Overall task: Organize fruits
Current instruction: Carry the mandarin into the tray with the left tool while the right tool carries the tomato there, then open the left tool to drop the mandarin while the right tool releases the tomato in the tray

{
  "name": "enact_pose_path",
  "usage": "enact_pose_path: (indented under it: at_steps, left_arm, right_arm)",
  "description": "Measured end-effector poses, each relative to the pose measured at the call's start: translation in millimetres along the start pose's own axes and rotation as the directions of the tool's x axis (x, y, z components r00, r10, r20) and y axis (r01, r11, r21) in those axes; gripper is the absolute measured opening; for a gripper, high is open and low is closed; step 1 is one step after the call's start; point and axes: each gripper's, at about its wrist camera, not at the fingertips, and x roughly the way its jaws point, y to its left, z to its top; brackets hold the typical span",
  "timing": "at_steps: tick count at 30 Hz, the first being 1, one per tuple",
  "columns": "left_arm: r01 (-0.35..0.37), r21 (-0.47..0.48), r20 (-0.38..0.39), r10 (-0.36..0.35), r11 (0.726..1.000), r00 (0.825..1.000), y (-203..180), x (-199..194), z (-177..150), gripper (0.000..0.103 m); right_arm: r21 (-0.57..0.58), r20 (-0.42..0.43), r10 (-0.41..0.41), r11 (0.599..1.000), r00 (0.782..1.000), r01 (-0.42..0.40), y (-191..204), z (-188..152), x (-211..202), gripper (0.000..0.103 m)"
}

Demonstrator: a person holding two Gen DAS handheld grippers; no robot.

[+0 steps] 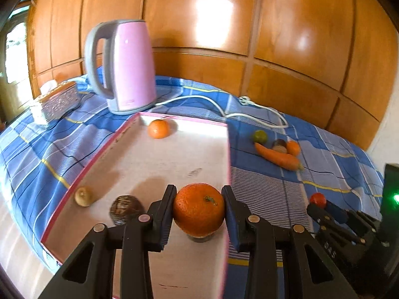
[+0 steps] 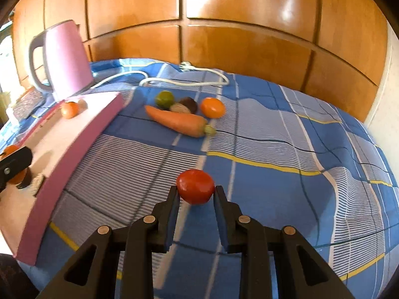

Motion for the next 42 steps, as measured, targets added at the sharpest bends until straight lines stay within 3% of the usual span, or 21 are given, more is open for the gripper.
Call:
enact_pose_path:
  at_steps: [15,24,28,42]
  left_arm:
    - [-0.039,-0.148,0.018,0.042,0.988,0.999,46,5,-3,0.037]
    - [-0.054,-0.296,-0.021,0.050,0.954,0.999,75,14,-3,0.038]
    - [-0.059,-0.313,-0.019,0.055,0.948,0.998,79,15,-3,0.038]
    - [-0.084,-0.389,-0.019,0.083,0.917,0.996,96,15,-5,0.038]
  right_arm:
    - [-0.026,0.027,0.140,0.990,0.990,-0.139,54,10,-26,0.028]
    - [-0.039,0.015,0.235,0.971,0.972,-0.234,83,26,-32,0.028]
    - [-0.047,0.002,0.270,0.962,0.963,-0.270,96,33,-30,0.028]
    - [-0.075,-0.004,0.310,0.948,0.951,-0.309,124,53,-22,0.028]
